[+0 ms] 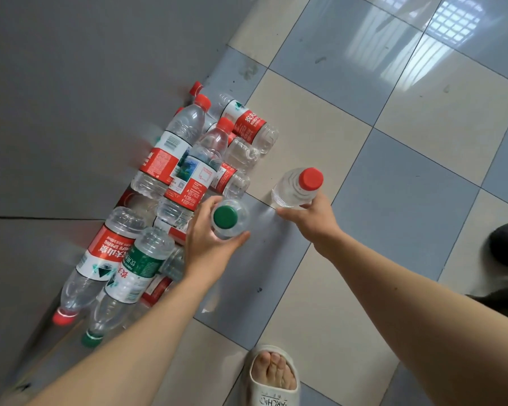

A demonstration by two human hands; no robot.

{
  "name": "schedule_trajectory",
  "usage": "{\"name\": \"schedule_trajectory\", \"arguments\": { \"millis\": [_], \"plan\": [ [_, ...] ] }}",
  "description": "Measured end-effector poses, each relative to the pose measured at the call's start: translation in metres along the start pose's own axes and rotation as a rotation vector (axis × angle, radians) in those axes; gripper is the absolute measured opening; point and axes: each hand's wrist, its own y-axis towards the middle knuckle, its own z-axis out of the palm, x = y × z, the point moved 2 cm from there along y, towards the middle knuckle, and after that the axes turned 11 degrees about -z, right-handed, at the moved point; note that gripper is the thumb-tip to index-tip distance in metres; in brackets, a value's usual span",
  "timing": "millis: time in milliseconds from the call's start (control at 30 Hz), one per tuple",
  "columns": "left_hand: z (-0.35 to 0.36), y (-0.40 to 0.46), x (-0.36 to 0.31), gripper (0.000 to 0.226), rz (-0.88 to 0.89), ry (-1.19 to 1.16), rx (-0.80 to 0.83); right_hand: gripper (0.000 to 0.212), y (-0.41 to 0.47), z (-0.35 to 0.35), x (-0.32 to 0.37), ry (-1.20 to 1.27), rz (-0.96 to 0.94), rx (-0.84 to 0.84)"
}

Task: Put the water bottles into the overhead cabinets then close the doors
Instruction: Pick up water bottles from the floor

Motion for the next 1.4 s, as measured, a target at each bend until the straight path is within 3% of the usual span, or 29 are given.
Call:
{"name": "schedule_trajectory", "arguments": {
  "millis": [333, 567, 800, 1133, 1400],
  "plan": [
    [-0.005, -0.009, -0.01, 0.052, -0.072, -0.154, 0.01, 0.055, -0.016, 0.016, 0.01, 0.066, -0.001, -0.052],
    [-0.054, -0.051, -0.053, 0.055, -0.076, -0.235, 0.084, 0.062, -0.068, 0.014, 0.077, -0.001, -0.061, 0.009],
    [-0.145, -0.118, -0.158, 0.055, -0.012, -0.285, 0.101, 0.07, -0.132, -0.013, 0.223, -0.093, -0.219, 0.042],
    [-0.306, -0.247, -0.356, 0.046, 0.227, -0.343, 0.031, 0.067, -0.227, -0.057, 0.494, -0.136, -0.516, 0.119],
    [-0.431, -0.389, -0.477, 0.042, 0.373, -0.569, -0.034, 0.061, -0.344, -0.115, 0.697, -0.177, -0.723, 0.262]
  ]
}}
